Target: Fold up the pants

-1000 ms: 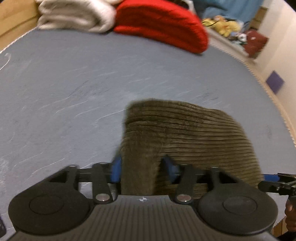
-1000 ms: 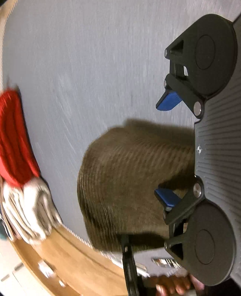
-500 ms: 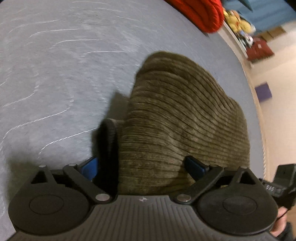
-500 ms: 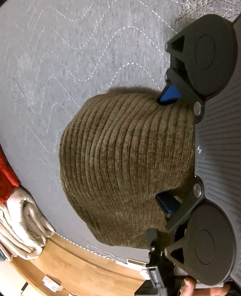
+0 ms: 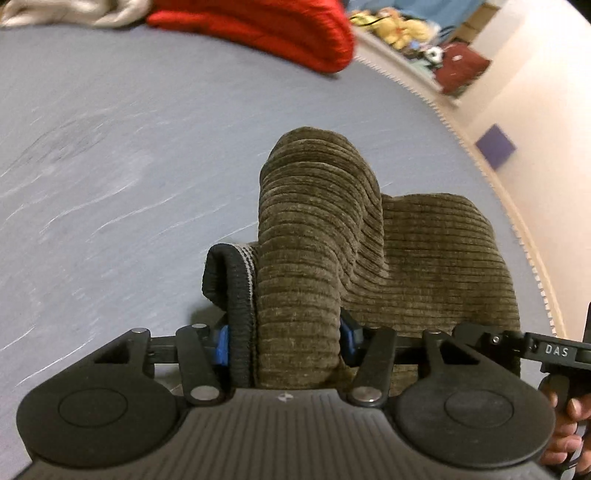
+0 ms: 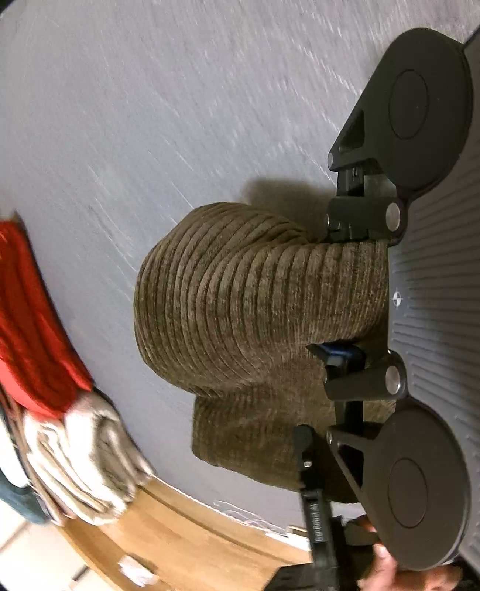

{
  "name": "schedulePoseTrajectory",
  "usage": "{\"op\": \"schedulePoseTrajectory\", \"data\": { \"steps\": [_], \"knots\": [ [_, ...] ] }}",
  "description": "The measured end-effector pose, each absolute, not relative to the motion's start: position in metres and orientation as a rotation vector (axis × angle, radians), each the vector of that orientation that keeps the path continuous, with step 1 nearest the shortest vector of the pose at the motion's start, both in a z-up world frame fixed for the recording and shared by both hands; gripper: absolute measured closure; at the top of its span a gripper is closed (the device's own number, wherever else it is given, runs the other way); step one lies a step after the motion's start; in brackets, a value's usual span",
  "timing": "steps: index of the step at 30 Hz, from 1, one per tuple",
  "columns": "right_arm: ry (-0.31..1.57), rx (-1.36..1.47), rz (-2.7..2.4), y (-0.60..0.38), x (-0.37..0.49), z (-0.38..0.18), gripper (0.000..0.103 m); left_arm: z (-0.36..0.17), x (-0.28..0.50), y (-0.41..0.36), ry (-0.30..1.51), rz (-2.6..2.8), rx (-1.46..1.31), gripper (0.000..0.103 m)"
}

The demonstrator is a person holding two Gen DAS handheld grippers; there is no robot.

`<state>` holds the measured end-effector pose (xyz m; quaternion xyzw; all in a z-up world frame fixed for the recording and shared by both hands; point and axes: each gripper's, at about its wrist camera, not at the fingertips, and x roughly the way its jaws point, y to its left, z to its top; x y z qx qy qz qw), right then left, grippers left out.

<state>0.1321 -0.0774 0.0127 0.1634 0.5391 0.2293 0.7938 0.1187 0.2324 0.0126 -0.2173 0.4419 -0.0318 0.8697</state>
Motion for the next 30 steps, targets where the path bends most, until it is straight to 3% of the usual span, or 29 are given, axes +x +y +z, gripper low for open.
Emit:
{"op": "schedulePoseTrajectory", "data": {
  "steps": [10, 12, 15, 16, 18, 24, 25, 27, 30],
  "knots": [
    [0.969, 0.365, 0.329, -0.153, 0.176, 0.049, 0.056, 0.042, 0.177, 0.147, 0.777, -0.176, -0.439, 0.046],
    [0.929, 0.327, 0.335, -0.160, 0.187, 0.053, 0.056, 0.038, 0.189, 0.145, 0.772, -0.172, -0.463, 0.041],
    [0.906, 0.232, 0.378, -0.162, 0.209, 0.041, 0.048, 0.025, 0.200, 0.153, 0.796, -0.058, -0.449, 0.030],
    [0.917, 0.216, 0.355, -0.164, 0.217, 0.033, 0.042, 0.026, 0.201, 0.152, 0.778, 0.022, -0.401, 0.030],
    [0.908, 0.125, 0.179, -0.172, 0.227, 0.021, 0.041, 0.031, 0.199, 0.146, 0.744, 0.141, -0.258, 0.031],
    [0.886, 0.154, 0.230, -0.192, 0.220, 0.029, 0.039, 0.043, 0.176, 0.123, 0.709, -0.121, -0.202, 0.036],
    [0.888, 0.142, 0.276, -0.190, 0.216, 0.029, 0.039, 0.042, 0.176, 0.116, 0.716, -0.168, -0.171, 0.039],
    [0.938, 0.097, 0.401, -0.185, 0.207, 0.022, 0.040, 0.029, 0.179, 0.106, 0.791, -0.212, -0.081, 0.057],
    [1.100, -0.102, 0.489, -0.166, 0.197, -0.016, 0.045, -0.009, 0.187, 0.100, 0.957, -0.210, 0.063, 0.061]
  ]
}}
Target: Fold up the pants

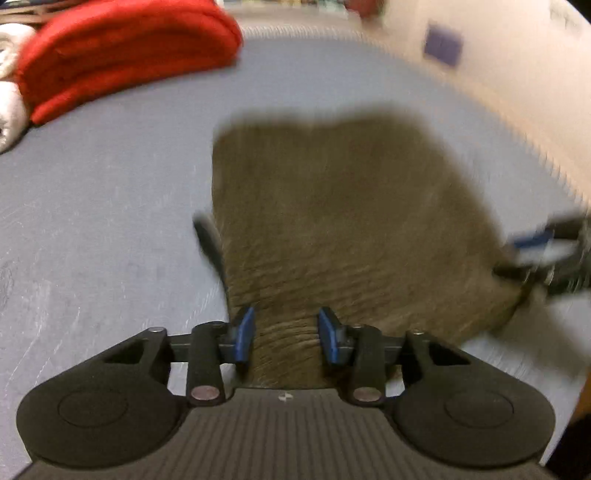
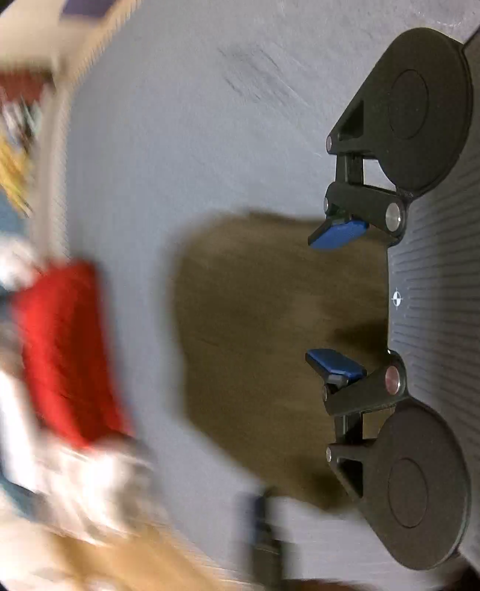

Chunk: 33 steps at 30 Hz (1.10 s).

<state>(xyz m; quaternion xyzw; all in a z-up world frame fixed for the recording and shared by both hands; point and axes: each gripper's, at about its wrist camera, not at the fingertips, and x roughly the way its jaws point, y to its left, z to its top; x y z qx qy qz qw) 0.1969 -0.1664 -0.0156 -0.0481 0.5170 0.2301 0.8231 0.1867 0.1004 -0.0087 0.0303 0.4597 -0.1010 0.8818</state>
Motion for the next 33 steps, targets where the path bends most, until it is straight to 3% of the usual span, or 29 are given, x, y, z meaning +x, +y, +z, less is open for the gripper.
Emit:
{"op": "schedulePoseTrajectory", "data": {
  "steps": [5, 7, 8, 9, 11, 16, 18, 19, 20, 21, 22, 24, 26, 27, 30, 31, 32, 33],
  "knots": [
    [1.117, -0.083, 0.475, -0.169, 0.198, -0.029, 0.042, -0.006, 0.171, 0.095, 0.936, -0.196, 0.103, 0.058],
    [1.099, -0.072, 0.460, -0.170, 0.193, -0.025, 0.042, -0.003, 0.170, 0.097, 0.925, -0.147, 0.067, 0.030],
    [1.092, -0.064, 0.438, -0.168, 0.192, -0.022, 0.035, -0.002, 0.174, 0.105, 0.923, -0.106, 0.040, 0.013],
    [1.086, -0.055, 0.410, -0.169, 0.190, -0.020, 0.031, -0.003, 0.175, 0.113, 0.925, -0.073, 0.000, 0.011],
    [1.081, -0.034, 0.368, -0.178, 0.183, -0.019, 0.017, -0.011, 0.178, 0.130, 0.963, -0.078, -0.142, 0.011],
    [1.169, 0.165, 0.364, -0.200, 0.180, -0.034, 0.016, -0.051, 0.186, 0.155, 1.063, -0.180, -0.535, 0.011],
    [1.219, 0.290, 0.366, -0.213, 0.186, -0.041, 0.017, -0.051, 0.187, 0.152, 1.057, -0.175, -0.543, 0.019],
    [1.228, 0.346, 0.367, -0.218, 0.188, -0.043, 0.024, -0.048, 0.186, 0.149, 1.050, -0.170, -0.527, 0.021],
    [1.226, 0.389, 0.380, -0.221, 0.187, -0.042, 0.043, -0.043, 0.184, 0.145, 1.046, -0.153, -0.522, 0.025],
    [1.212, 0.403, 0.361, -0.221, 0.187, -0.038, 0.046, -0.039, 0.182, 0.142, 1.042, -0.142, -0.523, 0.030],
    [1.186, 0.381, 0.340, -0.220, 0.186, -0.030, 0.059, -0.034, 0.178, 0.137, 1.038, -0.142, -0.513, 0.032],
    [1.086, 0.231, 0.308, -0.209, 0.182, -0.012, 0.069, -0.028, 0.173, 0.128, 1.041, -0.165, -0.482, 0.033],
    [0.989, 0.031, 0.237, -0.198, 0.179, -0.001, 0.086, -0.024, 0.169, 0.119, 1.042, -0.154, -0.377, 0.032],
    [0.967, -0.049, 0.183, -0.194, 0.179, -0.001, 0.087, -0.021, 0.167, 0.114, 1.029, -0.132, -0.316, 0.028],
    [1.004, -0.100, 0.161, -0.197, 0.181, -0.006, 0.082, -0.002, 0.155, 0.098, 0.958, -0.053, -0.160, 0.025],
    [1.005, -0.069, 0.160, -0.200, 0.179, -0.003, 0.074, 0.006, 0.149, 0.091, 0.933, -0.024, -0.109, 0.025],
    [0.993, -0.050, 0.157, -0.200, 0.176, 0.002, 0.059, 0.016, 0.142, 0.087, 0.898, 0.000, -0.063, 0.024],
    [0.969, -0.046, 0.167, -0.199, 0.173, 0.009, 0.051, 0.026, 0.133, 0.081, 0.855, 0.014, -0.027, 0.018]
  ]
}}
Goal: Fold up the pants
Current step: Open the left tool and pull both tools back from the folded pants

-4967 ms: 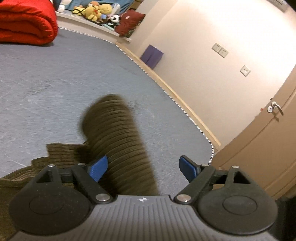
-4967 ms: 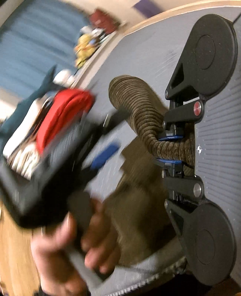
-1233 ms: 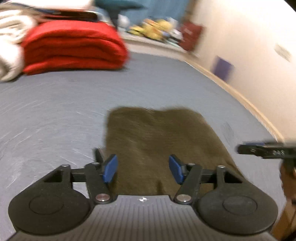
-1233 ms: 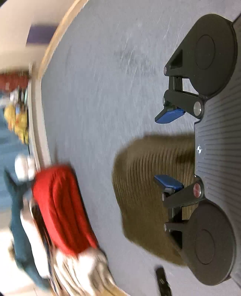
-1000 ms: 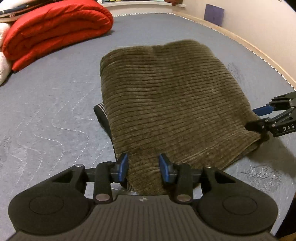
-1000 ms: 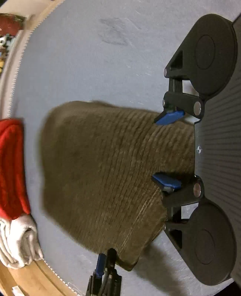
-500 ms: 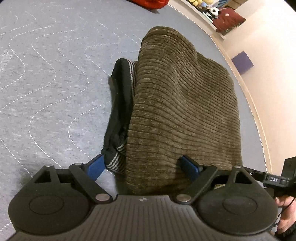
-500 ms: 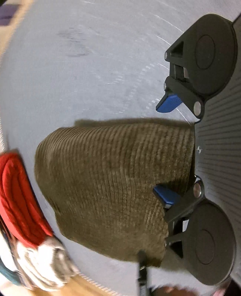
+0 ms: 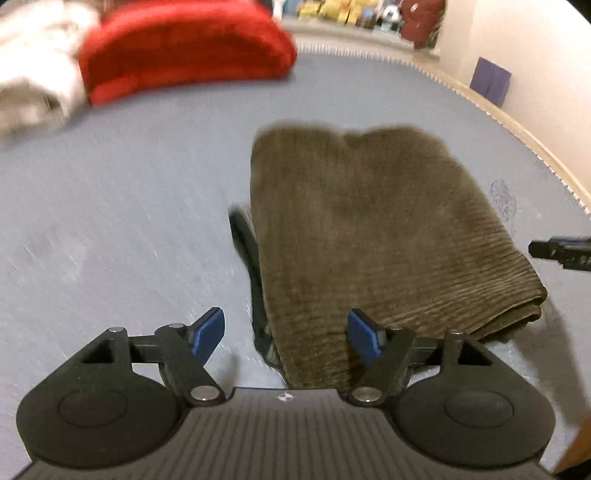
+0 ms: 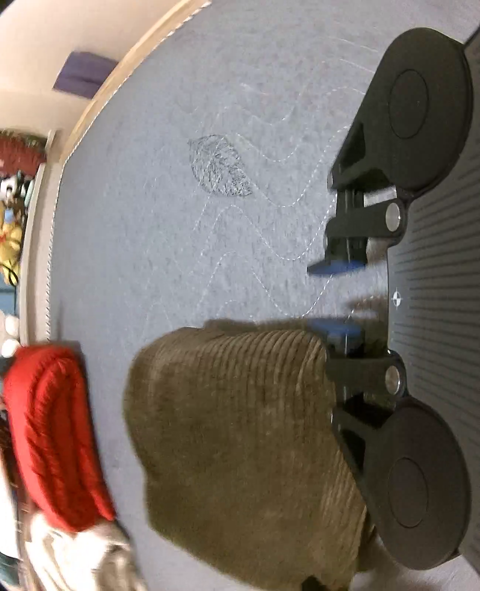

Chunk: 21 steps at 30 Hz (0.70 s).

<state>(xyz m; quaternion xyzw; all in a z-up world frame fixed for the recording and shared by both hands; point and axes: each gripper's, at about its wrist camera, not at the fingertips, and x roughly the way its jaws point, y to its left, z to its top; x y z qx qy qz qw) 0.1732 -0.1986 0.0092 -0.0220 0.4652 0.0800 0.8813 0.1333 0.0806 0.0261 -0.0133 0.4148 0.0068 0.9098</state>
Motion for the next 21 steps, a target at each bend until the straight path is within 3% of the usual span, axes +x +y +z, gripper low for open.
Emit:
{"op": "schedulePoseTrajectory", "data": {
  "steps": [2, 5, 7, 14, 18, 21],
  "knots": [
    [0.911, -0.071, 0.201, -0.192, 0.162, 0.026, 0.028, 0.044, 0.116, 0.071, 0.779, 0.031, -0.012, 0.015],
    [0.833, -0.138, 0.243, -0.174, 0.139, 0.052, 0.011, 0.061, 0.094, 0.054, 0.726, 0.056, -0.050, 0.012],
    [0.806, -0.157, 0.271, -0.162, 0.125, 0.070, 0.010, 0.066, 0.081, 0.042, 0.700, 0.087, -0.065, 0.007],
    [0.840, 0.011, 0.260, -0.146, 0.083, 0.111, 0.001, 0.068, 0.060, 0.022, 0.714, 0.140, -0.136, 0.007],
    [0.823, 0.021, 0.183, -0.153, 0.068, 0.105, 0.001, 0.063, 0.057, 0.020, 0.771, 0.153, -0.166, 0.000],
    [0.916, 0.049, 0.130, -0.157, 0.071, 0.086, 0.001, 0.055, 0.060, 0.016, 0.788, 0.166, -0.136, 0.000]
  ]
}}
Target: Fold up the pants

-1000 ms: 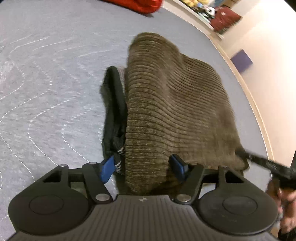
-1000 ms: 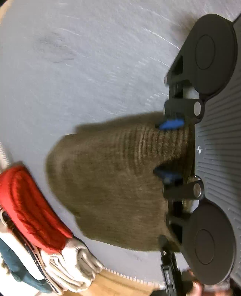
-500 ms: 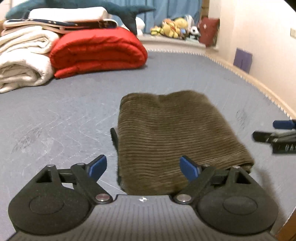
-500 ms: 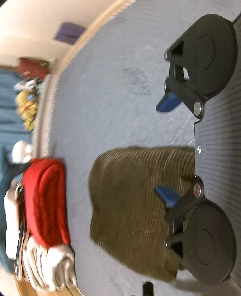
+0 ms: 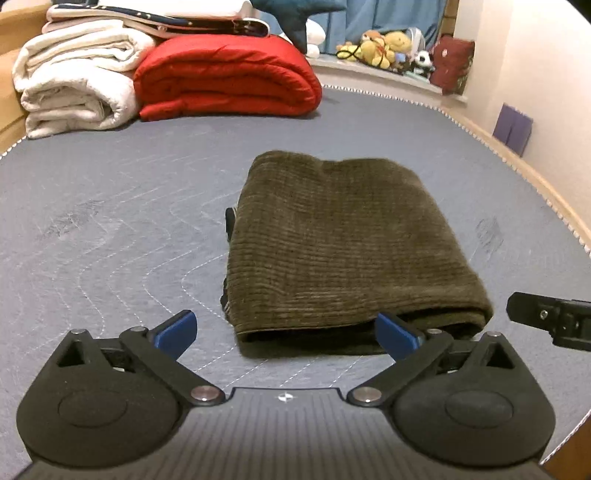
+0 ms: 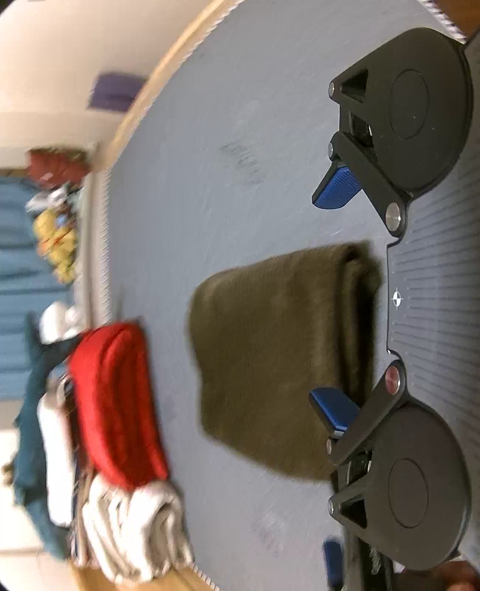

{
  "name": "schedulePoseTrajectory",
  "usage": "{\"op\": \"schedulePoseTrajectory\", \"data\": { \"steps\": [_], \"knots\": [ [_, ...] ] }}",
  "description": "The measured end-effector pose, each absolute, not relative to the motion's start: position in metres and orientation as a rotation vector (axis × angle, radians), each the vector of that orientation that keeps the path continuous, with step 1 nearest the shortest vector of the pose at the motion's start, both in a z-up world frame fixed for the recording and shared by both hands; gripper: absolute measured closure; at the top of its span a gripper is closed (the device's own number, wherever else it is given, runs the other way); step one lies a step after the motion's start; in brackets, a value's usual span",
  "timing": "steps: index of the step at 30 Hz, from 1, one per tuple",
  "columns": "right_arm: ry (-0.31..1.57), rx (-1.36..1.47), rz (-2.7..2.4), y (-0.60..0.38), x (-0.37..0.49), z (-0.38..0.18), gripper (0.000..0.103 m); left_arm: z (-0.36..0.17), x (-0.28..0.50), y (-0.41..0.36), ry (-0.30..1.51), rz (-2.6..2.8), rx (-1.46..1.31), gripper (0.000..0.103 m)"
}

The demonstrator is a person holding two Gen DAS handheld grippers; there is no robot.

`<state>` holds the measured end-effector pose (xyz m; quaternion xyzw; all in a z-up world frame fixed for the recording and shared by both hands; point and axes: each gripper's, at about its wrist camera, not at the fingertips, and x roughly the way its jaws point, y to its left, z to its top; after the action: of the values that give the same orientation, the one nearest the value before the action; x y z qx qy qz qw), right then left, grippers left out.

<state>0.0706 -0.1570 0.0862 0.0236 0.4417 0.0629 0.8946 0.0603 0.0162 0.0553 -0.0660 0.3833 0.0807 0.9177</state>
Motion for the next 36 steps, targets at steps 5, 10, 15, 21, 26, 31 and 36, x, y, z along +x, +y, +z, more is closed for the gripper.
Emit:
{"op": "schedulePoseTrajectory", "data": {
  "steps": [5, 10, 15, 21, 26, 31, 36],
  "knots": [
    [0.973, 0.023, 0.136, -0.146, 0.080, 0.069, 0.001, 0.045, 0.069, 0.022, 0.814, 0.175, -0.159, 0.000],
    [0.986, -0.012, 0.181, -0.132, 0.085, 0.064, 0.001, 0.039, 0.075, 0.023, 0.830, 0.176, -0.151, 0.000],
    [0.979, -0.024, 0.212, -0.126, 0.088, 0.065, 0.001, 0.035, 0.078, 0.022, 0.845, 0.170, -0.146, 0.000],
    [0.984, -0.024, 0.218, -0.121, 0.094, 0.065, 0.001, 0.035, 0.078, 0.021, 0.839, 0.172, -0.141, 0.000],
    [0.983, -0.028, 0.215, -0.120, 0.091, 0.065, 0.001, 0.037, 0.076, 0.020, 0.830, 0.166, -0.140, 0.000],
    [0.982, -0.028, 0.206, -0.123, 0.089, 0.065, 0.001, 0.038, 0.073, 0.019, 0.823, 0.162, -0.136, 0.000],
    [0.977, -0.029, 0.195, -0.123, 0.087, 0.066, 0.001, 0.040, 0.071, 0.018, 0.817, 0.163, -0.133, 0.000]
  ]
}}
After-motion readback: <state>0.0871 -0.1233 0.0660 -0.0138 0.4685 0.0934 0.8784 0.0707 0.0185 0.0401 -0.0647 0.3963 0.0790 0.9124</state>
